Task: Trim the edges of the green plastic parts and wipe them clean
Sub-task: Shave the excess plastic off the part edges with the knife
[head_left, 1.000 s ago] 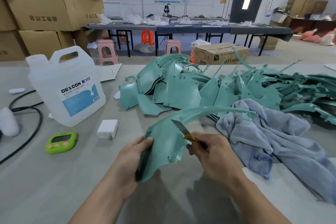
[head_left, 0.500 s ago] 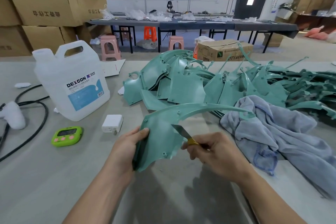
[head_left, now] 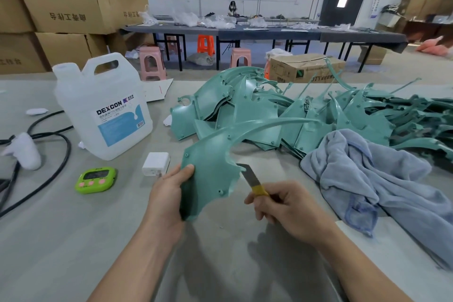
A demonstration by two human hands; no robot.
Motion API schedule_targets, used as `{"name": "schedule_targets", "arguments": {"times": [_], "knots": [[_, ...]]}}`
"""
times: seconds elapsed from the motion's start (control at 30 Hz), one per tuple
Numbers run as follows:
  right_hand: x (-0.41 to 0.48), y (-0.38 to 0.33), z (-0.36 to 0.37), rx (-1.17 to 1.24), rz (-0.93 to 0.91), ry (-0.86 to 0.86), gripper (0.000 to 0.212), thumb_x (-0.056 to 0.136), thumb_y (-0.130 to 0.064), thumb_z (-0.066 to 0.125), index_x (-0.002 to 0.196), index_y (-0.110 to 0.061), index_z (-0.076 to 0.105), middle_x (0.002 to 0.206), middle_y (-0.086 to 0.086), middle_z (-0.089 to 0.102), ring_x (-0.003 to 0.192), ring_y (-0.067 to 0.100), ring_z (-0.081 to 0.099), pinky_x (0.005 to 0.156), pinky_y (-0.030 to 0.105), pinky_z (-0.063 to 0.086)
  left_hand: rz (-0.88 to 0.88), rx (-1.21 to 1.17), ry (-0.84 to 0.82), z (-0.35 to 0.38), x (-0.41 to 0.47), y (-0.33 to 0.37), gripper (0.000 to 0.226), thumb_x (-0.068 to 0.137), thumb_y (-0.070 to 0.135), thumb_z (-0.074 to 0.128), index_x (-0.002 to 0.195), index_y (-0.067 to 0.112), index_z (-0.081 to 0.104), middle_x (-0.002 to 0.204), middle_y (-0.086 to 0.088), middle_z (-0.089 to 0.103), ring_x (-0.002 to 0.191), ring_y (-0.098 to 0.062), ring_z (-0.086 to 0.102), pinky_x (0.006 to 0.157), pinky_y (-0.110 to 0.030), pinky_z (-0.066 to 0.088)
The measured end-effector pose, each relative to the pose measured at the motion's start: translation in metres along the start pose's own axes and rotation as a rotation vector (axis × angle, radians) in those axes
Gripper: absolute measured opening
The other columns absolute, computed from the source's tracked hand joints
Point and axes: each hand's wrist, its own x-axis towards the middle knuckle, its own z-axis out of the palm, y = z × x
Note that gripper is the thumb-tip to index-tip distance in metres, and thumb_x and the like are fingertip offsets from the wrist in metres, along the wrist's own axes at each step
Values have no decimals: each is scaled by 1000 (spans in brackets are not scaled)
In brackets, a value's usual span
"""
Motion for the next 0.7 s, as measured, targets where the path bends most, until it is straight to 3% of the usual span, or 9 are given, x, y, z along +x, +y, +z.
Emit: {"name": "schedule_targets", "arguments": {"times": [0.13,0.2,0.33,0.47,0.63,0.7], "knots": [[0,-5,0,195,-7,-57,17,97,-17,63,92,-13,79,72,13,71,55,19,55,56,25,47,84,-81,63,-4,7,-1,22,97,15,58,110,16,76,111,-7,76,100,-26,73,81,-37,56],[0,-5,2,309,0,-29,21,96,-22,61,92,-10,78,71,14,69,54,20,56,55,25,47,128,-86,67,-3,7,-2,23,97,13,58,107,17,78,110,-6,77,102,-26,73,91,-41,55],[0,-3,17,331,5,-40,22,96,-23,61,91,-11,78,70,12,70,52,18,56,54,24,46,181,-45,72,3,4,-9,25,98,16,58,101,29,80,105,-3,78,94,-23,75,82,-40,56],[-1,-5,27,306,-8,-123,20,95,-23,62,91,-12,78,68,8,70,52,15,56,53,21,47,173,-81,144,1,8,-8,21,98,17,59,108,23,77,102,1,79,86,-15,76,66,-28,55],[2,-6,25,311,-21,70,21,99,-17,61,87,-17,78,66,8,68,51,15,53,52,22,44,143,-106,143,1,10,-8,19,98,15,58,104,19,77,101,-1,79,84,-14,76,57,-22,56],[3,-4,27,242,3,87,26,101,-10,59,86,-20,77,66,6,68,52,14,53,52,23,43,137,-99,138,4,9,-10,20,98,16,59,97,22,79,100,0,79,81,-13,76,61,-25,56]]}}
